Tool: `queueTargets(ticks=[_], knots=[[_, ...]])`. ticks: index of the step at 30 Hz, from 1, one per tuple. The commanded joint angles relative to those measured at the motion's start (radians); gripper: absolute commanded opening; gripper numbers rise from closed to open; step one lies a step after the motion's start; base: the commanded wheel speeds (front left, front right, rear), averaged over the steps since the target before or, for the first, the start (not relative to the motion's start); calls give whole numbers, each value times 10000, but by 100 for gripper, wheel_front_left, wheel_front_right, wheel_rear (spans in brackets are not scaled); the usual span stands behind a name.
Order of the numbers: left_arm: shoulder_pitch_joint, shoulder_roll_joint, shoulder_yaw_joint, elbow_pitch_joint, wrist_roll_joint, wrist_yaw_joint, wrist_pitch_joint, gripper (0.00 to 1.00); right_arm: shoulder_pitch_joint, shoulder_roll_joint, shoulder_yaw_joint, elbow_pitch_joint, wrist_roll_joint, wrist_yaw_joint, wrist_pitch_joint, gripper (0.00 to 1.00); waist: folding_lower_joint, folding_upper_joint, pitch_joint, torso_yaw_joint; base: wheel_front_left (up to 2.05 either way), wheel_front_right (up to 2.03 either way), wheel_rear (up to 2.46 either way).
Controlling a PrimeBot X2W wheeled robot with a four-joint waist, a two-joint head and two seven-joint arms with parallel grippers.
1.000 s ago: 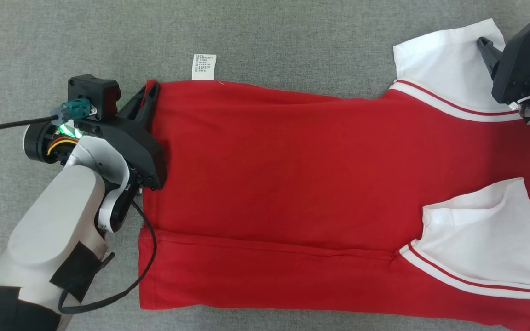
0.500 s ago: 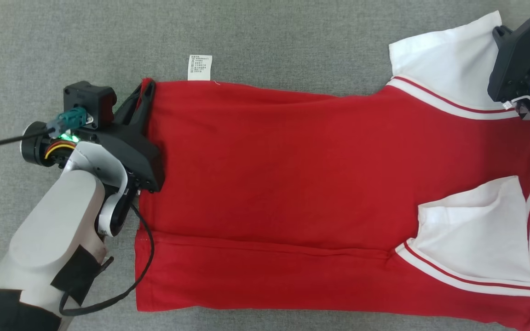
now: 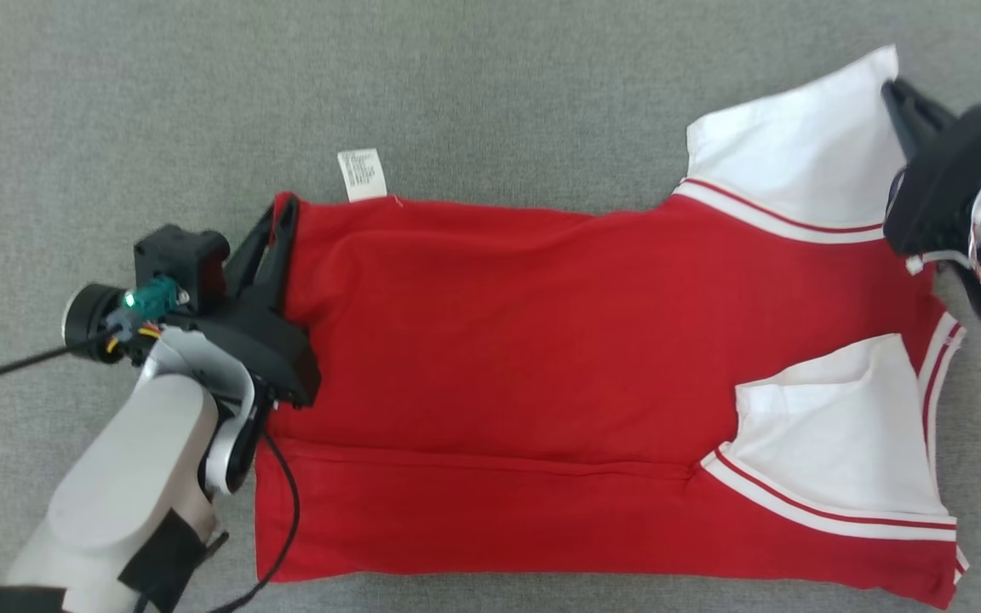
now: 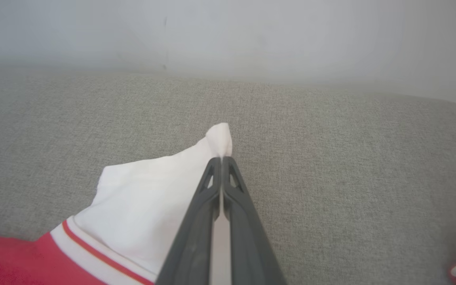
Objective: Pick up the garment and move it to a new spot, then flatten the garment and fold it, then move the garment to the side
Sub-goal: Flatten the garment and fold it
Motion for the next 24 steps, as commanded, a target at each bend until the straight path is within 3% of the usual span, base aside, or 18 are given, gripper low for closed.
queueTargets(ticks=[1, 10, 24], knots=[[165, -1, -4, -31, 64, 43, -65, 0, 227, -78, 19, -83, 76, -29, -48, 0, -1, 0, -234, -83, 0, 0, 0], [1162, 74, -220, -491, 253, 316, -755, 0, 2343, -369, -411, -1584, 674, -29, -543, 0, -1, 0, -913, -240, 0, 0, 0], [2548, 332, -136, -809, 378, 579, -1323, 0, 5200, 92, -1283, -3325, 960, -29, -725, 0, -1, 0, -1655, -425, 0, 0, 0]])
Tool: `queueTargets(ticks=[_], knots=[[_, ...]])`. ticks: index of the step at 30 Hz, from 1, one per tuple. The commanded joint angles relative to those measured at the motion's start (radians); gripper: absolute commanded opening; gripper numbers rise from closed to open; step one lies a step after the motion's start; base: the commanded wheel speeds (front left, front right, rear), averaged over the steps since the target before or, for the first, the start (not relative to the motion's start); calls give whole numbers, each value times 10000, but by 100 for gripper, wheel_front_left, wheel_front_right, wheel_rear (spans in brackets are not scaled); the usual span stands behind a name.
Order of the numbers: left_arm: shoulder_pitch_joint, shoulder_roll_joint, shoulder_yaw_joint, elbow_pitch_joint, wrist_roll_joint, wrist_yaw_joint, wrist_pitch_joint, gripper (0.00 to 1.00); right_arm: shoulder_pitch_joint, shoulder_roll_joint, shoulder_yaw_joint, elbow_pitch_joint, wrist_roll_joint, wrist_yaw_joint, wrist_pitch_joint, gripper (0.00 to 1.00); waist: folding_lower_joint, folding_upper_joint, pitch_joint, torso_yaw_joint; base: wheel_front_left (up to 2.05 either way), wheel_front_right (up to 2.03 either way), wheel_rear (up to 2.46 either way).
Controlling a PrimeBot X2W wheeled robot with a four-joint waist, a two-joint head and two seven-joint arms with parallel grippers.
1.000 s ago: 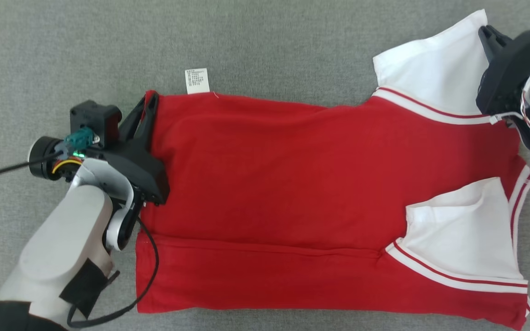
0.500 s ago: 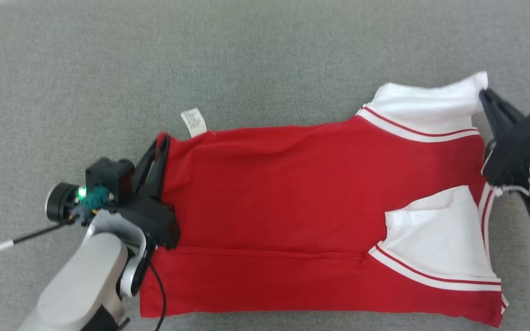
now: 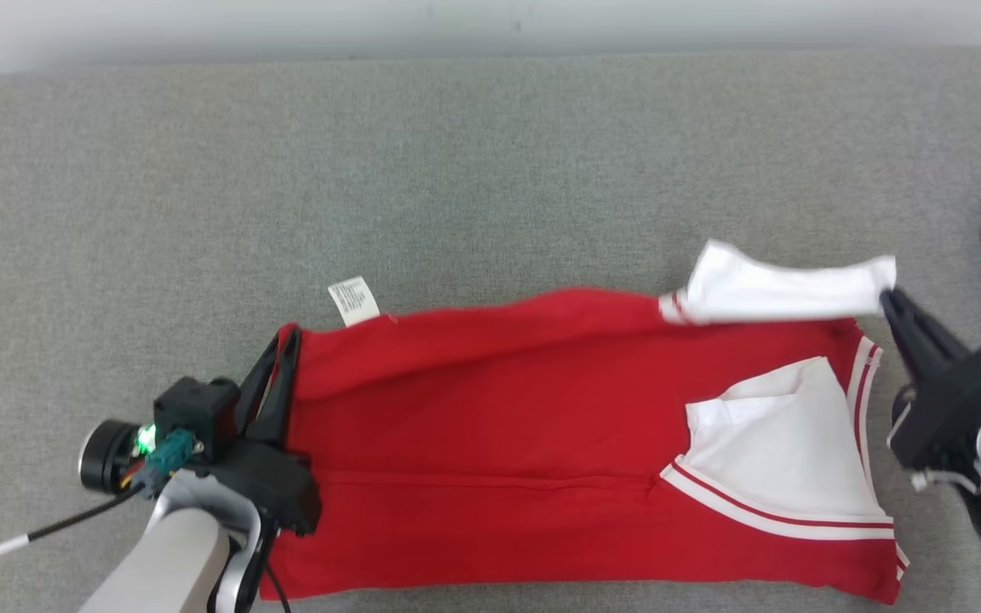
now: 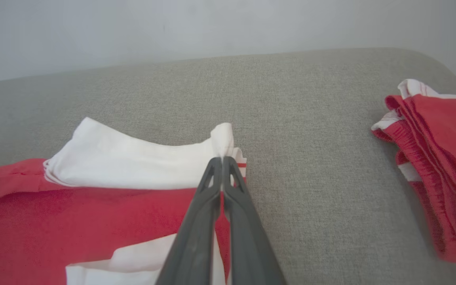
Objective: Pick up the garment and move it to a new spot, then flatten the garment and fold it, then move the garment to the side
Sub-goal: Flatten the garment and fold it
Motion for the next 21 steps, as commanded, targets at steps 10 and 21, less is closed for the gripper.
queueTargets(ticks=[10, 21], knots=[[1318, 28, 323, 211, -123, 81, -176, 0, 2383, 471, -499, -1507, 290, -29, 1003, 0, 1, 1, -676, -300, 0, 0, 0], [1766, -168, 721, 535, -109, 126, -190, 0, 3511, 958, -566, -2335, 226, -29, 1694, 0, 1, 1, -910, -479, 0, 0, 0]])
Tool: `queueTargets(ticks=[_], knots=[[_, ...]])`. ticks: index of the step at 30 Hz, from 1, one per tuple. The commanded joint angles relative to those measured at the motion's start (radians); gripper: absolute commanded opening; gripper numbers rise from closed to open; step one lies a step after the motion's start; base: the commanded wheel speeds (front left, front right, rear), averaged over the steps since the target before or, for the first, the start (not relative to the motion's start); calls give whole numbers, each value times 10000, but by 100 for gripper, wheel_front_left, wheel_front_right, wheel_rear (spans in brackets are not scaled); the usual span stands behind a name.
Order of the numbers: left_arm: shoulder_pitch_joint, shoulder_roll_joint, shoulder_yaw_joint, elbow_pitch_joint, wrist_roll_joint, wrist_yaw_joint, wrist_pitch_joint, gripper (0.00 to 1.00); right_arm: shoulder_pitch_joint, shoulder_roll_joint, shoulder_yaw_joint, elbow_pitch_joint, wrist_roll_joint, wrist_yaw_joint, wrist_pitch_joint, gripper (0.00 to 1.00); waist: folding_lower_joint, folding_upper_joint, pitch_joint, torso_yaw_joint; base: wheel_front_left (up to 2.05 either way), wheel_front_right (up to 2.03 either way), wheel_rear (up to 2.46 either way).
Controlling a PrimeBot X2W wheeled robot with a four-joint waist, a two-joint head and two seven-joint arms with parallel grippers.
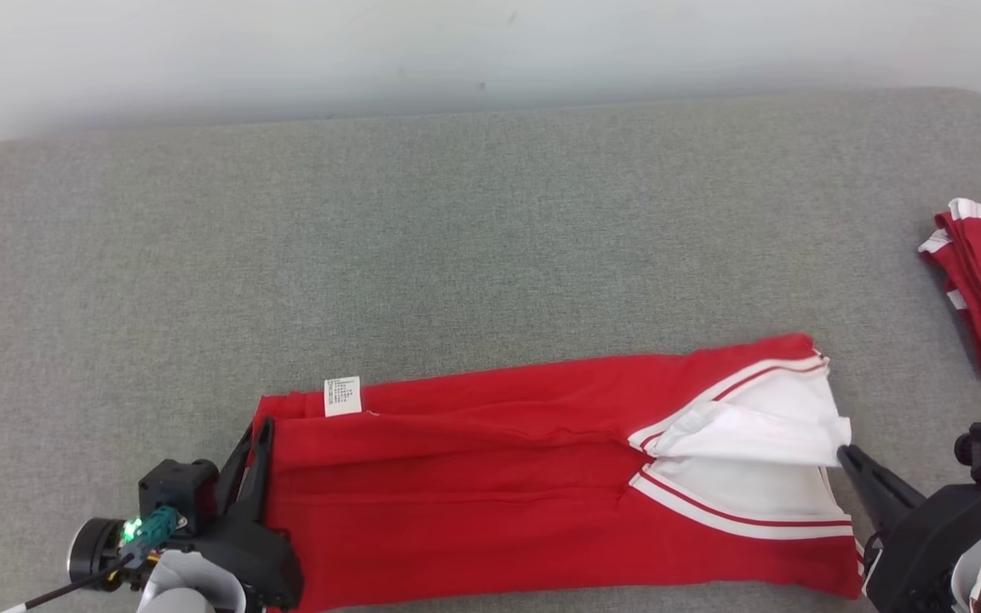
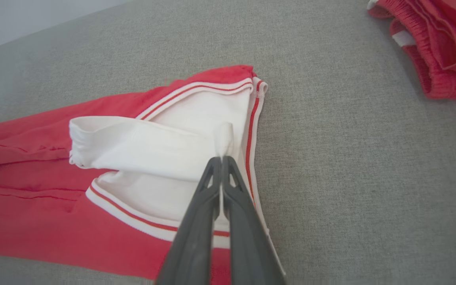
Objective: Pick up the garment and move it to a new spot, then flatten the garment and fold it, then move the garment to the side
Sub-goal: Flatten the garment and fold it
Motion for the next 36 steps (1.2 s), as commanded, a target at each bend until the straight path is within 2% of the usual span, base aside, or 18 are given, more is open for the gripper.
queueTargets(ticks=[1, 7, 8, 9, 11, 12, 13, 14, 15, 16, 22, 28, 36], knots=[[179, -40, 77, 65, -13, 36, -43, 0, 134, 61, -9, -67, -24, -29, 26, 0, 1, 1, -30, -27, 0, 0, 0], [356, -179, 400, 260, 131, -55, -45, 0, 512, 179, 154, -124, 62, -29, 228, 0, 1, 1, -102, -66, 0, 0, 0], [390, -191, 447, 307, 158, -76, -45, 4, 568, 196, 147, -108, 73, -29, 257, 0, 1, 1, -113, -70, 0, 0, 0], [404, -213, 490, 350, 181, -85, -46, 13, 606, 200, 158, -85, 85, -29, 261, 0, 1, 1, -123, -71, 0, 0, 0], [415, -272, 572, 427, 249, -144, -46, 46, 716, 240, 186, 7, 118, -29, 270, 0, 1, 1, -155, -58, 0, 0, 0], [431, -299, 637, 452, 291, -143, -46, 97, 755, 256, 227, 29, 145, -29, 272, 0, 1, 1, -174, -51, 0, 0, 0], [489, -336, 684, 516, 288, -161, -45, 100, 791, 282, 262, 56, 178, -29, 281, 0, 1, 1, -198, -48, 0, 0, 0], [528, -366, 725, 548, 316, -175, -45, 100, 827, 295, 289, 84, 197, -29, 293, 6, 1, 1, -222, -47, 0, 0, 0], [550, -408, 786, 559, 332, -170, -45, 100, 854, 304, 301, 100, 206, -29, 290, 83, 1, 1, -249, -45, 0, 0, 0], [576, -450, 876, 558, 346, -172, -45, 100, 876, 329, 294, 116, 217, -29, 255, 100, 1, 1, -279, -42, 0, 0, 0], [1082, -645, 1557, 226, 682, -114, -45, 100, 1080, 422, 339, 225, 215, -29, 121, 100, 1, 1, -572, 7, 0, 0, 0], [2090, -933, 2669, -941, 1347, -118, -38, 100, 1530, 600, 111, -57, 72, -29, -302, 100, 1, 1, -984, 118, 0, 0, 0], [3514, -1891, 4442, -3245, 2515, -520, -38, 100, 1979, 1067, -337, -301, -217, -29, -1327, 100, 1, 1, -1439, 270, 0, 0, 0]])
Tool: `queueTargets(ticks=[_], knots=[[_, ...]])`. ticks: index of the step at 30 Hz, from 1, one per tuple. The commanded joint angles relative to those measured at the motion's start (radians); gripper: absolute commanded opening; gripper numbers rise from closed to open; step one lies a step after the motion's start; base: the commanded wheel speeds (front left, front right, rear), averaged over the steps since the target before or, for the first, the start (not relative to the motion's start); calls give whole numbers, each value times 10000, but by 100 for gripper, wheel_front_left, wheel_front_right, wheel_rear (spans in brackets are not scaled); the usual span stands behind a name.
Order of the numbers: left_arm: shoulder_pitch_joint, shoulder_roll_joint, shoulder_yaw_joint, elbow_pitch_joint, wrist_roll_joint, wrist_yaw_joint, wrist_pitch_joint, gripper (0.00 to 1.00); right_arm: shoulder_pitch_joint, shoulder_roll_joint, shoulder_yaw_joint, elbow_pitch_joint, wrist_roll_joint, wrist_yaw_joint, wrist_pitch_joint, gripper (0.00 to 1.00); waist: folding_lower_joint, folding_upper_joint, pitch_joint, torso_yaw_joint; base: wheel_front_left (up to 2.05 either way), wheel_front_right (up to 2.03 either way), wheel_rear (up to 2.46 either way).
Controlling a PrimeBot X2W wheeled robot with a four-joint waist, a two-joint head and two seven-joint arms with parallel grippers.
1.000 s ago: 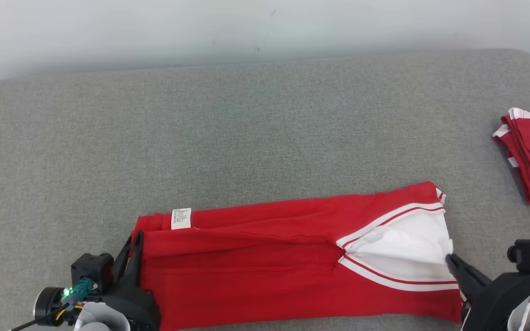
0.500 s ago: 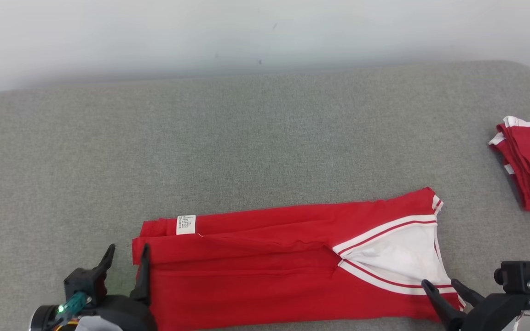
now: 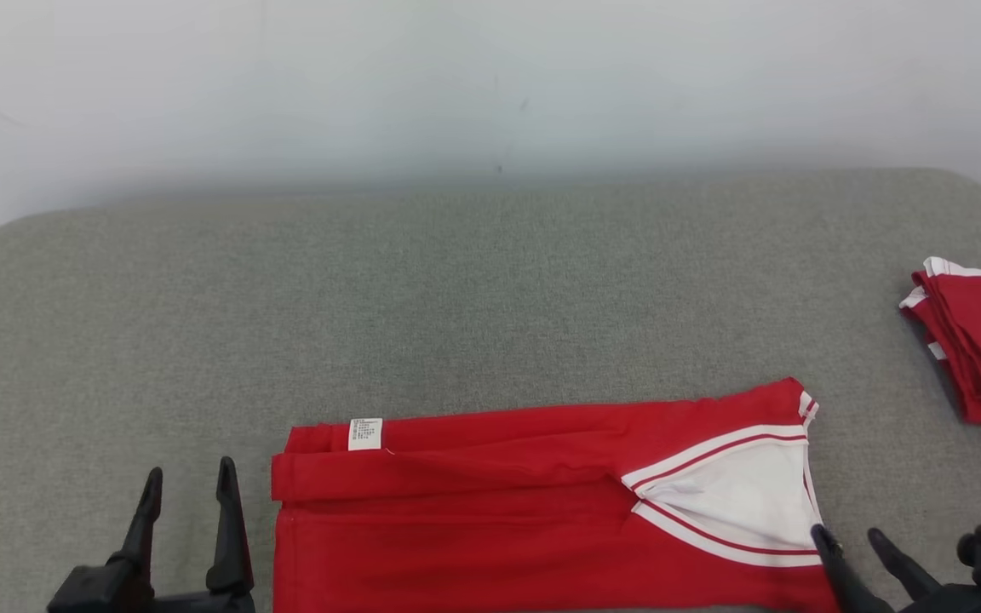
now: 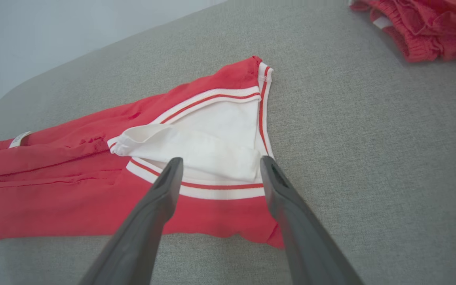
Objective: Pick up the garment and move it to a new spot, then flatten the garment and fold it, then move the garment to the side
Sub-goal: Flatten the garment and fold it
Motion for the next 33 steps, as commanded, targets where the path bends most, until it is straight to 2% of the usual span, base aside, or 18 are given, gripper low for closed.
queueTargets(ticks=[1, 9, 16, 19, 26, 33], knots=[[340, -244, 244, -331, 196, -127, -27, 100, 95, 116, -147, 77, -114, -29, -289, 100, 1, 0, -189, 73, 0, 0, 0], [1312, -1113, 1126, -1347, 910, -527, -27, 100, 209, 636, -671, 921, -109, -29, -1152, 100, 1, 0, -684, 115, 0, 0, 0], [1803, -1349, 1362, -1779, 1232, -715, -27, 100, -163, 563, -885, 1546, -137, -29, -1442, 100, 1, 0, -797, 164, 0, 0, 0], [1936, -1375, 1366, -1839, 1271, -709, -27, 100, -440, 370, -898, 1819, -142, -29, -1194, 100, 1, 0, -792, 161, 0, 0, 0], [2055, -1376, 1142, -1874, 1296, -563, -27, 100, -1556, -87, -924, 2728, -56, -29, 126, 100, 1, 0, -685, 175, 0, 0, 0], [1944, -1377, 1080, -1716, 1246, -754, -27, 100, -2598, -538, -988, 3719, -21, -29, 1072, 100, 1, 0, -394, 440, 0, 0, 0]])
